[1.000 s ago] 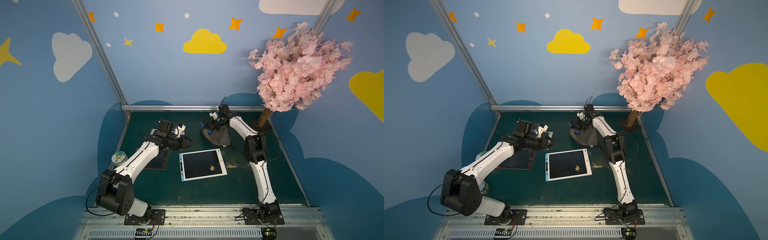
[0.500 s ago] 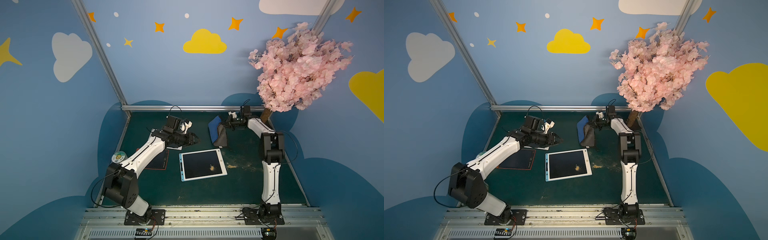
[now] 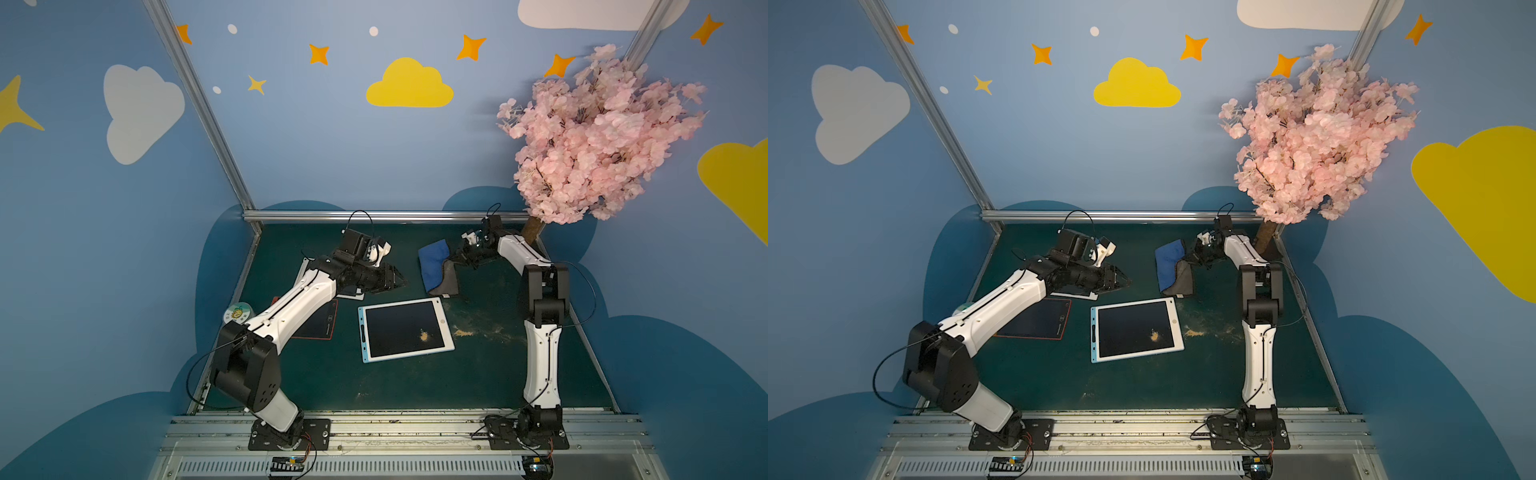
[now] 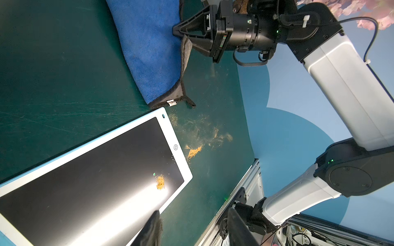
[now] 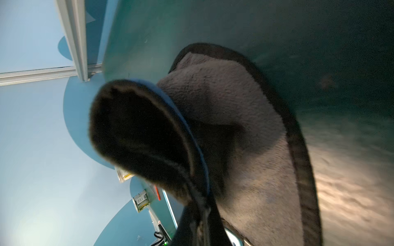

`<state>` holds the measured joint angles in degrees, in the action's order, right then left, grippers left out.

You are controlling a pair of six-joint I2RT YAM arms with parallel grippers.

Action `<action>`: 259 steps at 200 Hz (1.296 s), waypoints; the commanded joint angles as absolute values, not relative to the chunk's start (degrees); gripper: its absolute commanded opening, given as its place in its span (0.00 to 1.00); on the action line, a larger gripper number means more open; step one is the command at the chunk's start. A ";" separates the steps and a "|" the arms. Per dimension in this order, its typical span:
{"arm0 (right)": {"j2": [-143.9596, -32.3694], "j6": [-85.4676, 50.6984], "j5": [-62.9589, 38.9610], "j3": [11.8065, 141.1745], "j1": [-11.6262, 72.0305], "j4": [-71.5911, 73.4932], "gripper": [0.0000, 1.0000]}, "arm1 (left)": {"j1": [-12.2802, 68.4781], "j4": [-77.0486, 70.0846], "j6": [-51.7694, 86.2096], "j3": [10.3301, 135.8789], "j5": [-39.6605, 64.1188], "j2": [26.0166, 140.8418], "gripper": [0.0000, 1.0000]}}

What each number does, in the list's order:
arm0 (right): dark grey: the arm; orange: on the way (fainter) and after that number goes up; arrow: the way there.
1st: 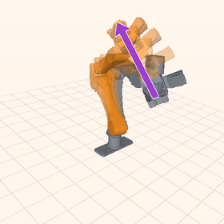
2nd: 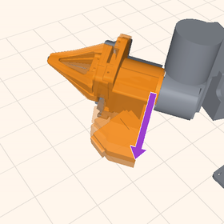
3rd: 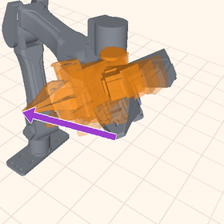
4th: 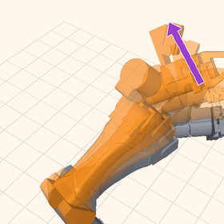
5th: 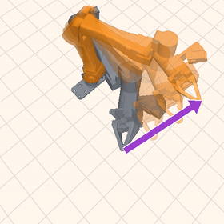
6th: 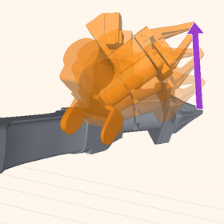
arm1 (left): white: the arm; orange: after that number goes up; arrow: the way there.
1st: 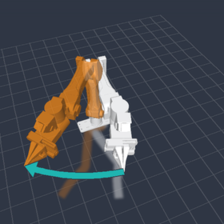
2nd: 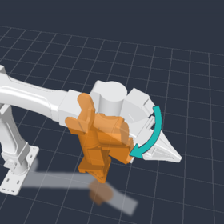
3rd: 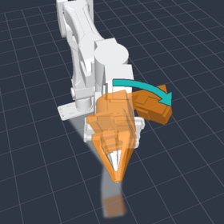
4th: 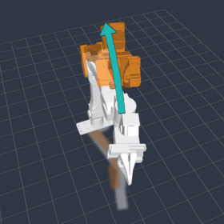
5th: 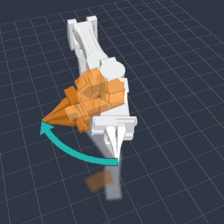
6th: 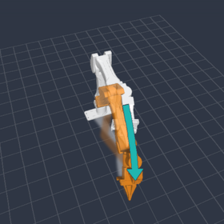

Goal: Wipe the drawing tablet
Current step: Adjust the cleaning item at the center of the board.

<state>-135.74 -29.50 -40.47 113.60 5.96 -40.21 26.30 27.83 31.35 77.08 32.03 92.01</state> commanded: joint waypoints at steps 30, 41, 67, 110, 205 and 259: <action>-136.83 -22.14 -23.48 118.57 5.77 -50.79 0.00 | 26.04 31.82 26.07 82.94 32.32 97.20 0.50; -137.23 -21.50 -22.09 119.26 5.82 -51.81 0.00 | 25.48 32.50 24.30 84.73 32.42 98.91 0.50; -138.23 -20.75 -19.64 120.53 6.08 -53.70 0.00 | 23.52 32.71 20.91 88.08 32.29 102.48 0.50; -140.40 -19.18 -14.27 123.76 6.76 -58.07 0.11 | 20.88 30.72 18.45 89.20 34.43 106.21 0.50; -138.27 -14.00 3.40 128.67 12.81 -68.23 0.89 | 18.19 27.90 19.91 86.23 38.99 103.19 0.50; -130.58 -10.88 8.87 124.73 16.01 -64.43 0.89 | 17.90 27.51 20.13 85.58 39.39 102.06 0.51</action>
